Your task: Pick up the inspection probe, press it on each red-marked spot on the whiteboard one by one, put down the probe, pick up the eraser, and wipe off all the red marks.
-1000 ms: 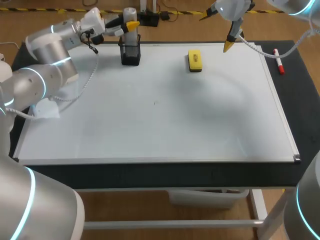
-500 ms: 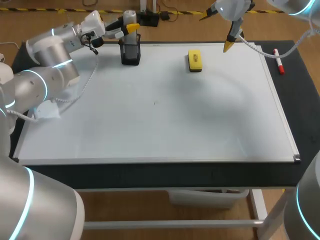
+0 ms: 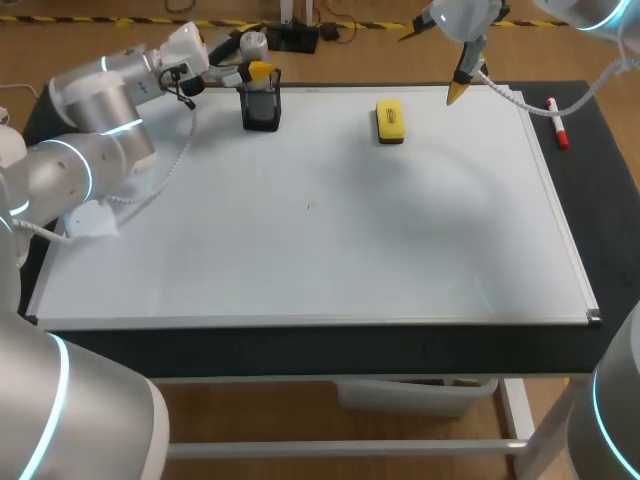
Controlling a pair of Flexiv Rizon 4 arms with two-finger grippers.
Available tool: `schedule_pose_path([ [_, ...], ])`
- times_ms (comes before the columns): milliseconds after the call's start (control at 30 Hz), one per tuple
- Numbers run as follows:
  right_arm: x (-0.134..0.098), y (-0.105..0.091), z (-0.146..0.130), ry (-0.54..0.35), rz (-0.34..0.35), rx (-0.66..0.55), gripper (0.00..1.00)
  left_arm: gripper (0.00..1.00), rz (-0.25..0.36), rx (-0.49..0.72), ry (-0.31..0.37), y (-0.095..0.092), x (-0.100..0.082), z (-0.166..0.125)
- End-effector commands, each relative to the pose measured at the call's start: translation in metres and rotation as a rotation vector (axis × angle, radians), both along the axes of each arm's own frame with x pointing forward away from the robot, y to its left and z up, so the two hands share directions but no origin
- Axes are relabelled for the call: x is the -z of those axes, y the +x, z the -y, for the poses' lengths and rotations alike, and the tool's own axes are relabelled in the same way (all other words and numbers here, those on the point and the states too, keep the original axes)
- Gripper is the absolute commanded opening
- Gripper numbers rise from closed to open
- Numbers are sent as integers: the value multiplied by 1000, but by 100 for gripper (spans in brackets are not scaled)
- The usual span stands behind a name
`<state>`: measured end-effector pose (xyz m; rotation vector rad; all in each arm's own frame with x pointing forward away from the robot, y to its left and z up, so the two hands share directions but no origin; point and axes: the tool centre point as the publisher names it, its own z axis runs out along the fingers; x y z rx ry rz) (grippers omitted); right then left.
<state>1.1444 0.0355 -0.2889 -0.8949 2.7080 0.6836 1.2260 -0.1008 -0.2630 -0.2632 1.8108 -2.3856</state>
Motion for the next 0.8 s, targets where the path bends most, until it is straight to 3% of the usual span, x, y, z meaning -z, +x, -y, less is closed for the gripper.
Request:
schedule_pose_path([
  [33, -2, 0, 0, -7, 0, 0, 100, 100, 121, 428, 21, 5, 1, -5],
  [133, -2, 0, 0, -7, 0, 0, 100, 100, 101, 409, 38, 4, 1, -9],
  [367, -2, 0, 0, -7, 0, 0, 100, 100, 97, 337, 169, -2, 2, -18],
  [433, -2, 0, 0, -7, 0, 0, 100, 100, 59, 286, 260, -4, 1, -21],
  [467, -2, 0, 0, -7, 0, 0, 100, 100, 64, 284, 256, -5, 0, -22],
  [633, -2, 0, 0, -7, 0, 0, 100, 100, 29, 187, 394, -14, -1, -31],
  [700, -2, 0, 0, -7, 0, 0, 100, 100, 8, 151, 407, -15, 0, -34],
  [800, -2, 0, 0, -7, 0, 0, 100, 100, -6, 60, 502, -17, 1, -39],
])
